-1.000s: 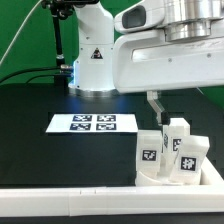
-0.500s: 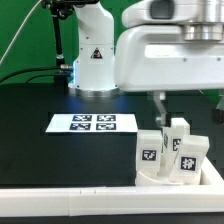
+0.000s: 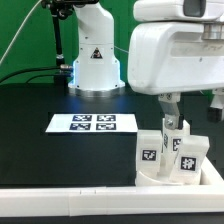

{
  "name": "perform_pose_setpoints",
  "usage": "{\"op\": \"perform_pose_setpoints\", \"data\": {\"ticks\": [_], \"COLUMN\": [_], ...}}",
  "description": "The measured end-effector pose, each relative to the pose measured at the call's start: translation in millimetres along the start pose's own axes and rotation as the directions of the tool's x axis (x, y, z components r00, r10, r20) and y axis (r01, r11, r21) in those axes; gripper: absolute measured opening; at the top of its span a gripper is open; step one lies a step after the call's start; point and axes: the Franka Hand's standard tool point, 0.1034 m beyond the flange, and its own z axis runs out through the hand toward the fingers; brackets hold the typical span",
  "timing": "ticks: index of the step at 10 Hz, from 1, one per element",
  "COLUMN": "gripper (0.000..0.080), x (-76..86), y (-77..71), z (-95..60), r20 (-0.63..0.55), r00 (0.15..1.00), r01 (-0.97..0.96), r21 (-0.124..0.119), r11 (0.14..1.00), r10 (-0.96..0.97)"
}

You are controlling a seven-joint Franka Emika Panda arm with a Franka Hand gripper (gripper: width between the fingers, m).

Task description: Assemble stool

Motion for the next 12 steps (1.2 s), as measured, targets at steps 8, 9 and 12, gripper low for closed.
{"op": "perform_pose_setpoints", "data": {"ticks": [8,9,12], "gripper": [0.0649,0.0649,0.0649], "x": [-12.7,-11.7,-16.0], "y": [-21.2,-20.6,-26.9], "z": [16.0,17.8,37.6], "r20": [0.176,0.176,0.170], "r00": [0.941,0.935,0.894], "r01": [0.273,0.294,0.407], "r21": [0.104,0.091,0.081], "r11": [0.956,0.951,0.910], "r10": [-0.288,-0.306,-0.415]}}
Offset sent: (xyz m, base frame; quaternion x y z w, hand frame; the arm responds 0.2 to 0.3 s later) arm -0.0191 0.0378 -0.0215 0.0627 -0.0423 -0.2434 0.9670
